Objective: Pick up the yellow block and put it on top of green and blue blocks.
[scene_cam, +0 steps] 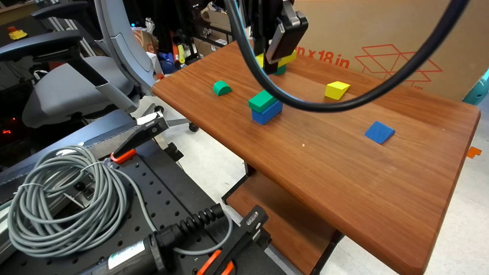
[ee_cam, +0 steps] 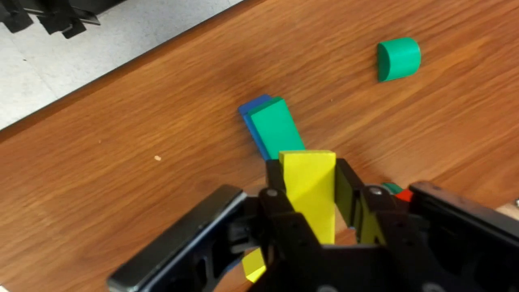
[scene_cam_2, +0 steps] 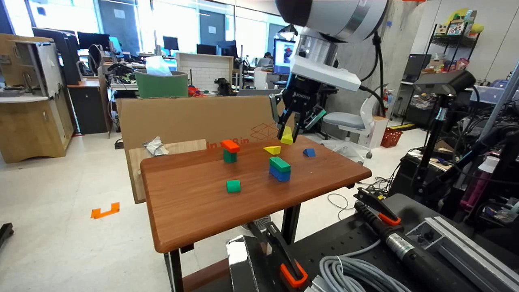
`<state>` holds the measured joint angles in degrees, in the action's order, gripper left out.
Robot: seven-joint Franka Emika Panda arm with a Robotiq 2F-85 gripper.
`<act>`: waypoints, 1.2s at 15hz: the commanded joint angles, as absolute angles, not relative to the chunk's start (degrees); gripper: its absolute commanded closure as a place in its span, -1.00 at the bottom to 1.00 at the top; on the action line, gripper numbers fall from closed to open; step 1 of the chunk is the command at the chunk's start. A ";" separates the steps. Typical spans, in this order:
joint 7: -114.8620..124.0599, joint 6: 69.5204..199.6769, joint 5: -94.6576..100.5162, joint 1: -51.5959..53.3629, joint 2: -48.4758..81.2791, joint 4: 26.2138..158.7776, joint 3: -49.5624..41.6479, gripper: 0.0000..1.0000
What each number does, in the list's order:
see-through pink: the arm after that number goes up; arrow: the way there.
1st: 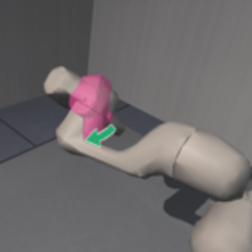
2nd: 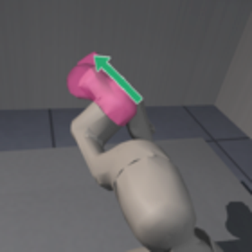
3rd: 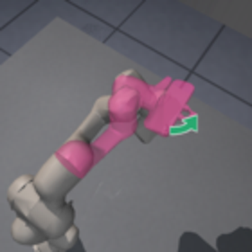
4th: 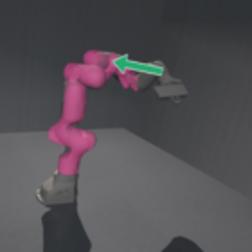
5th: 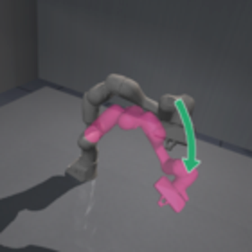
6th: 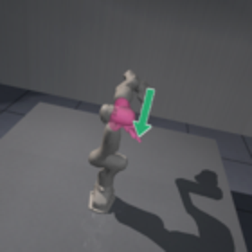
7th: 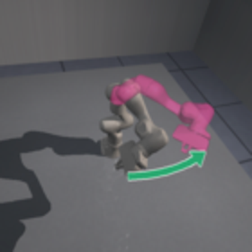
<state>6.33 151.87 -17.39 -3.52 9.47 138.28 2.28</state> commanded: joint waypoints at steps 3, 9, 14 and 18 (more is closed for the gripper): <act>20.27 150.88 -1.10 0.91 14.01 136.55 -3.42 0.82; 16.79 149.87 -0.47 1.53 14.31 136.53 -2.54 0.82; 16.56 145.25 1.32 2.04 15.58 134.80 -3.18 0.82; 13.77 140.80 4.77 2.18 15.93 133.88 -2.99 0.82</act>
<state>15.43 144.00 1.54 1.26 15.15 135.62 -2.38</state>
